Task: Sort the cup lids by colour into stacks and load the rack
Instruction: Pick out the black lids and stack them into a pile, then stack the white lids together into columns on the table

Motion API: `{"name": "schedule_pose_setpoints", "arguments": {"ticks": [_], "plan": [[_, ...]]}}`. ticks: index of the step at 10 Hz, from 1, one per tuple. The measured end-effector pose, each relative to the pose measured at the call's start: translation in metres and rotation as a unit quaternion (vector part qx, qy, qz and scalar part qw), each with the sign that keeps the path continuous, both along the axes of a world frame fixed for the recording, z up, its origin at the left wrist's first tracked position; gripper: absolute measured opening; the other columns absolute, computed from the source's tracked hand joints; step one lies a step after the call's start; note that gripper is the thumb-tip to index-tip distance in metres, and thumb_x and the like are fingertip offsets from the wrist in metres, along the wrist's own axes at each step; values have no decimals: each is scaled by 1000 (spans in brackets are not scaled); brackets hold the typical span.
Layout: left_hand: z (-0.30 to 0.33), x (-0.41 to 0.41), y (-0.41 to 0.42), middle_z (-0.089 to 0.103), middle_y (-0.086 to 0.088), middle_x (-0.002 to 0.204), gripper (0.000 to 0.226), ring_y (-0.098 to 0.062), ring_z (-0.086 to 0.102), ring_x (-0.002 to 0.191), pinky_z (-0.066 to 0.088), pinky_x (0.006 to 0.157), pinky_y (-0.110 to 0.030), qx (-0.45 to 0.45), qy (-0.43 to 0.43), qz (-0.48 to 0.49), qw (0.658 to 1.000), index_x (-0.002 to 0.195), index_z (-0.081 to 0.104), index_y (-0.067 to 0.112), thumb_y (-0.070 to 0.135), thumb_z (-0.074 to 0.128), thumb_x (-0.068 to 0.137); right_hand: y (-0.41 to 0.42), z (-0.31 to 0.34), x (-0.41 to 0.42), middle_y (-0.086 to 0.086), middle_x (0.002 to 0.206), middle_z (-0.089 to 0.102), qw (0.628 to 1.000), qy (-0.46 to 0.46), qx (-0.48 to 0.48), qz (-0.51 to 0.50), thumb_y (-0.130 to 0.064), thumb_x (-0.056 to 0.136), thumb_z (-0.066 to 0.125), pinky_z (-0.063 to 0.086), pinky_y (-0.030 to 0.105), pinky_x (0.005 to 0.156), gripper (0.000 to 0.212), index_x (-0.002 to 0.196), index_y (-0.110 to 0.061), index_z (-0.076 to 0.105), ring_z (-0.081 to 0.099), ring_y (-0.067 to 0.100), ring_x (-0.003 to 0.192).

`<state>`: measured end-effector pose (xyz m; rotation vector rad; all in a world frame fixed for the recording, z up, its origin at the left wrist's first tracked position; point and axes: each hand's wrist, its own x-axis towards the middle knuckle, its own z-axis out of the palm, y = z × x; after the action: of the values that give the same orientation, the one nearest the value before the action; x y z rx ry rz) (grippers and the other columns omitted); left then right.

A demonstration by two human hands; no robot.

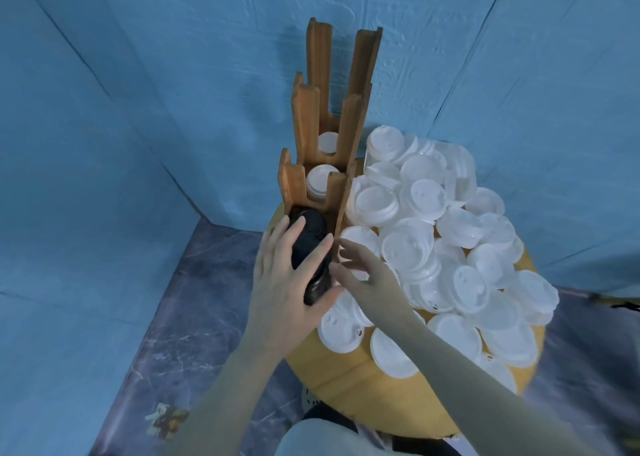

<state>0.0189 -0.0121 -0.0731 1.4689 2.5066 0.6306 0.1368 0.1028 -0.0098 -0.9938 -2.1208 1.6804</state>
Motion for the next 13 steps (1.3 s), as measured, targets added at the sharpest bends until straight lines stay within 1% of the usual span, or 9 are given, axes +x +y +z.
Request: {"name": "schedule_pose_setpoints", "arguments": {"ticks": [1,3,4,5,6,7,9,11,13], "plan": [[24,27,12,24,-10,162,60,-34,12,153,25,117,-59,95,-16,-80,992,152,38,31,55,47,97,6,-2,30,-14,126,59,998,-3,19,-52,-30,94,62,50,14,86,42,134,-26,54,56,-3,112],[47,71,31,48,-23,146,53,-29,26,143,18,122,-34,163,-60,-123,977,138,56,10,23,72,89,17,-17,101,-13,120,61,985,-23,57,-162,-22,95,61,47,8,81,34,128,-29,58,56,-1,111],[34,76,32,47,-6,144,51,-25,32,144,35,116,-49,125,-13,-174,977,140,51,25,43,55,93,17,-33,138,-14,121,60,975,-45,91,-197,-20,94,61,49,23,91,34,124,-36,55,54,-2,112],[14,89,28,44,1,143,53,-22,36,141,41,111,-48,78,-60,-165,981,141,51,27,47,49,92,9,-54,176,-13,124,57,956,-111,189,-194,-18,94,61,46,34,99,34,126,-29,57,47,5,120],[-1,101,24,49,1,142,54,-16,35,137,46,107,-48,46,-48,-176,982,142,49,28,45,55,91,-1,-76,203,-7,129,58,920,-144,347,-109,-27,95,56,38,38,105,29,123,-21,62,43,13,129],[-9,110,32,55,4,138,53,-12,36,135,45,107,-48,32,-39,-199,979,140,47,29,43,56,91,-11,-97,210,-4,140,51,906,-152,394,-16,-34,93,50,28,37,108,38,128,-25,58,36,19,139],[-27,100,71,51,8,144,63,-19,29,146,19,122,-50,-2,30,-280,960,149,35,29,54,46,92,8,-136,195,-3,149,42,883,-140,447,-24,-45,90,53,18,41,117,63,145,-18,39,29,19,144],[-44,98,77,48,4,147,67,-19,26,149,12,120,-48,31,95,-335,937,151,38,29,64,42,94,7,-166,187,-2,144,50,833,-134,528,-95,-54,95,35,31,50,107,56,140,-21,45,37,21,139],[-70,101,68,44,9,149,75,-14,23,149,5,120,-46,57,132,-342,929,153,32,35,72,42,88,1,-184,184,-6,133,59,793,-64,583,-163,-56,84,47,27,42,107,54,127,-25,55,43,18,134]]}}
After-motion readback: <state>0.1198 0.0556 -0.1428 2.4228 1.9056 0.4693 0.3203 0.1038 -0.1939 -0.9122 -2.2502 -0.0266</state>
